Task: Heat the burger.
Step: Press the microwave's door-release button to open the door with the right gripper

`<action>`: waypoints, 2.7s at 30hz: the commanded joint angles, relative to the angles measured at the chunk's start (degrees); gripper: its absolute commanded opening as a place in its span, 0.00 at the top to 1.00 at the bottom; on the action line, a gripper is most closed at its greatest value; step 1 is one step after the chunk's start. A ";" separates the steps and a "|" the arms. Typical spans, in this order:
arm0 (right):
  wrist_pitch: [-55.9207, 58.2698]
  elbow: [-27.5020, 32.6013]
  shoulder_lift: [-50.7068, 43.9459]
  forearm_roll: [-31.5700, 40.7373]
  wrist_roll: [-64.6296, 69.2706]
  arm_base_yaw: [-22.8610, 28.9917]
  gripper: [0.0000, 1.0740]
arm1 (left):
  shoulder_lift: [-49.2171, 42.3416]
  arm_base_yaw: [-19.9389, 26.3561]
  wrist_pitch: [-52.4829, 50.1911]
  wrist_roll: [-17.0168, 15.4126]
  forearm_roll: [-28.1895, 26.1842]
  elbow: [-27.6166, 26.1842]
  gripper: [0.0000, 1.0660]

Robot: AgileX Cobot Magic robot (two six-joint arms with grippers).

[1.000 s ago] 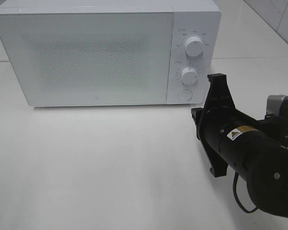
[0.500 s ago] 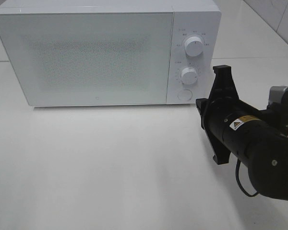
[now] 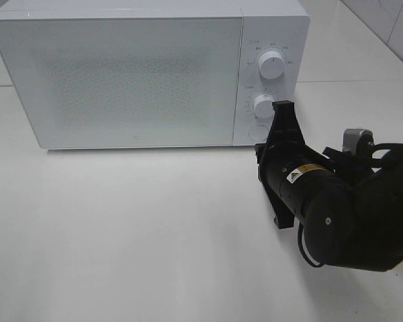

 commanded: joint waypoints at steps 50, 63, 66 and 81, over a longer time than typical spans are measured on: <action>2.81 -18.45 15.70 -0.74 -1.32 -10.60 1.00 | -1.15 -0.17 -0.46 -0.23 -0.23 0.00 0.08; 2.86 -20.45 17.65 -0.11 -1.55 -10.60 1.00 | -1.15 -0.17 -0.46 -0.23 -0.23 0.00 0.08; 2.18 -20.45 17.70 0.11 -1.55 -10.60 1.00 | -1.15 -0.17 -0.46 -0.23 -0.23 0.00 0.08; 1.43 -20.63 15.81 -0.34 -1.49 -10.60 1.00 | -1.15 -0.17 -0.46 -0.23 -0.23 0.00 0.08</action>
